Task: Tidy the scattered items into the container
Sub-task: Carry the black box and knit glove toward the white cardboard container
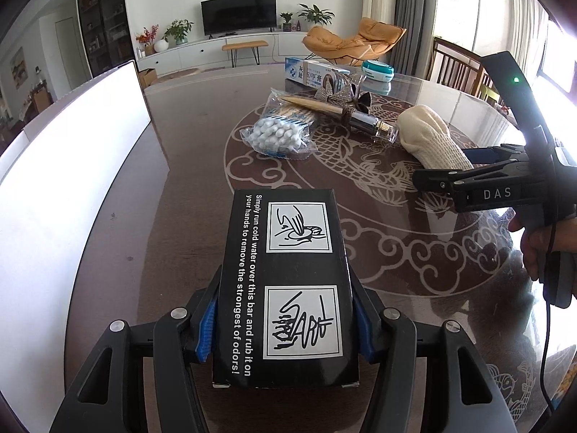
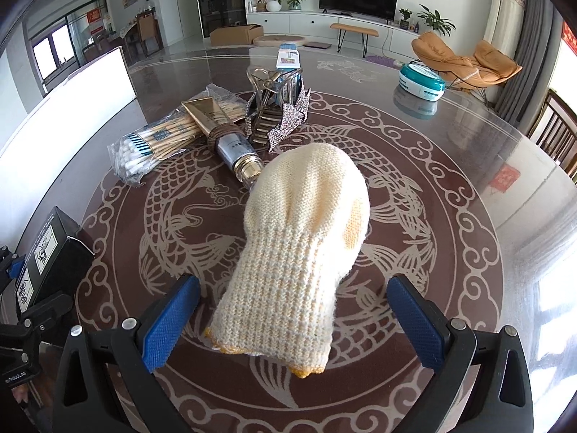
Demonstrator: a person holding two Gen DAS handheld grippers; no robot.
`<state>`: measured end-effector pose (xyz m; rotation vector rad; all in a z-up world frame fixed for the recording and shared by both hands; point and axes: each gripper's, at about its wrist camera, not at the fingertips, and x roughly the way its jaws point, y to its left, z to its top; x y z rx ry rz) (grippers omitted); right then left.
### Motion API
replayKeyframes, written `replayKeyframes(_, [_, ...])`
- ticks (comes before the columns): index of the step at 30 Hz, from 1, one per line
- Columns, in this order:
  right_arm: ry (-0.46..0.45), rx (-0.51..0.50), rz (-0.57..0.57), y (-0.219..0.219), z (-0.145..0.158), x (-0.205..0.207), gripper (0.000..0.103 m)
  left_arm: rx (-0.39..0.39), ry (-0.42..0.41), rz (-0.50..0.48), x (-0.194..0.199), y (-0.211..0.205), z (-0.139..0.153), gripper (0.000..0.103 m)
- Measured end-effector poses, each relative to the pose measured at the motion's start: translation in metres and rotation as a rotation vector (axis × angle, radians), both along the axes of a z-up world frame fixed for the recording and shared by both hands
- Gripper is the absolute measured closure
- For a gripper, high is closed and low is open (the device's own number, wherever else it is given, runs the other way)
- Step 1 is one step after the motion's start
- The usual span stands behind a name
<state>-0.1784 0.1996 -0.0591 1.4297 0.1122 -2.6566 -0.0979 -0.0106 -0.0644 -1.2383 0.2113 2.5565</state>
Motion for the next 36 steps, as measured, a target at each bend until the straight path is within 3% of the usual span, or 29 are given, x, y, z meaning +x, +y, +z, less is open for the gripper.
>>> replayKeyframes(2, [-0.001,-0.010,0.007,-0.002,0.000,-0.008,0.001,0.000,0.000,0.000,0.000,0.000,0.000,0.044])
replayKeyframes(4, [0.015,0.000,0.034,-0.006,0.004,-0.011,0.013,0.000,0.000,0.000,0.000,0.000,0.000,0.045])
replayKeyframes(6, [0.022,-0.006,0.048,-0.009,0.010,-0.010,0.058,0.000,0.000,0.000,0.000,0.000,0.000,0.045])
replayKeyframes(7, [0.015,-0.008,0.041,-0.009,0.012,-0.010,0.063,0.000,0.000,0.000,0.000,0.000,0.000,0.045])
replayKeyframes(10, [0.029,-0.028,0.056,-0.010,0.018,0.015,0.066,0.024,-0.005,0.000,0.000,-0.002,0.001,0.045])
replayKeyframes(12, [0.048,-0.049,0.084,-0.011,0.024,0.044,0.066,0.102,-0.021,0.000,0.000,-0.013,0.003,0.045])
replayKeyframes(16, [0.081,-0.142,0.092,-0.002,0.031,0.113,0.066,0.172,-0.076,0.027,0.017,-0.028,0.006,0.045])
replayKeyframes(25, [0.137,-0.249,0.034,0.009,0.037,0.191,0.066,0.156,-0.018,0.009,0.081,-0.013,0.015,0.045])
replayKeyframes(36, [0.179,-0.292,0.037,0.005,0.045,0.221,0.066,0.148,-0.001,-0.008,0.098,-0.003,0.027,0.045])
